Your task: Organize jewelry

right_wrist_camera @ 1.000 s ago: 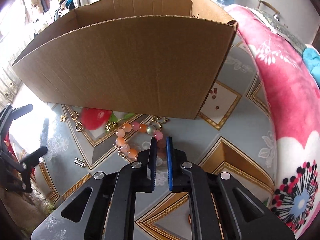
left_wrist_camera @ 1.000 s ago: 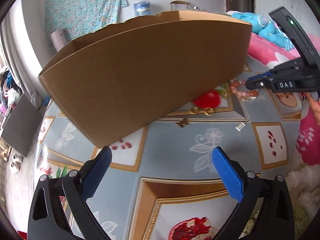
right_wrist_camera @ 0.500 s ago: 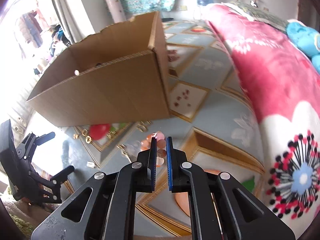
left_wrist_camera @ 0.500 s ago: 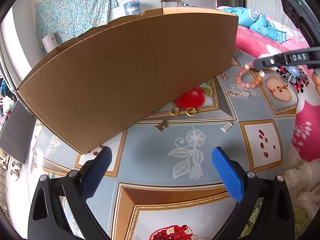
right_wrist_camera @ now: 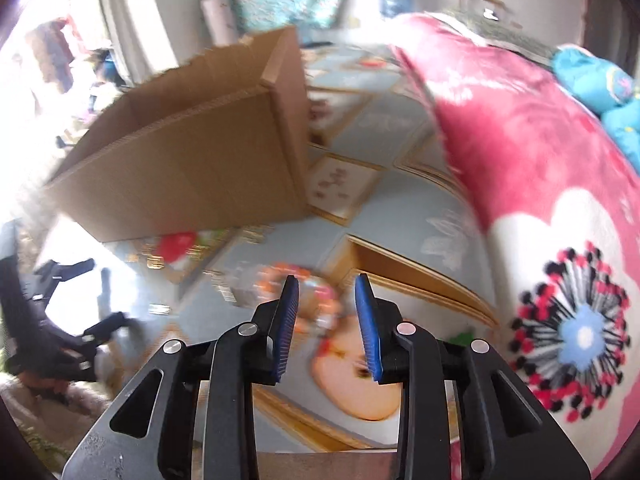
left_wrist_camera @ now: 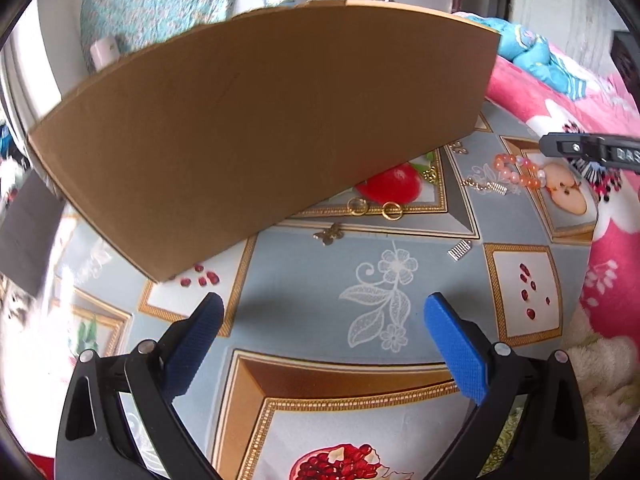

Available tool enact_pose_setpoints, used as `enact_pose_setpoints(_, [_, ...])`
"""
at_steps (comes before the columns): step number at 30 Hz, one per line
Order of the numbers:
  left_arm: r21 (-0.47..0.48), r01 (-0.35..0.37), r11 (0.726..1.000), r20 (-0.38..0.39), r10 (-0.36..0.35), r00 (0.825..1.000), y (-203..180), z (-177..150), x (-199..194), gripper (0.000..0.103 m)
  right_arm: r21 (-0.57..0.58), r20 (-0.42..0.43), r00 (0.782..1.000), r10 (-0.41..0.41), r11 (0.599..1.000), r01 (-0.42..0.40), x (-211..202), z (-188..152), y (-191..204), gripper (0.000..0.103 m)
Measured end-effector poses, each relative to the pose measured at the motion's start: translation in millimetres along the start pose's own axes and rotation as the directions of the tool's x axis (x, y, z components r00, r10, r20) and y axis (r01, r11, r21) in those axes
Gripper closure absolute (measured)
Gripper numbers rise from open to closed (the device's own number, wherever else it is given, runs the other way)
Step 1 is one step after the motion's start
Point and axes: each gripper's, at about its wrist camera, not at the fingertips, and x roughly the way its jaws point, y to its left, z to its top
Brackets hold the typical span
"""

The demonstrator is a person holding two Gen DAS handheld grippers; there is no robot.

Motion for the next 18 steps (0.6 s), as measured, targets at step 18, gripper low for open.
enact_pose_setpoints(18, [0.006, 0.01, 1.0, 0.016, -0.01, 1.0, 6.4, -2.2, -2.2, 0.005, -0.262, -0.13, 0.987, 0.092, 0.957, -0.123, 53.4, 4.0, 58.0, 0.093])
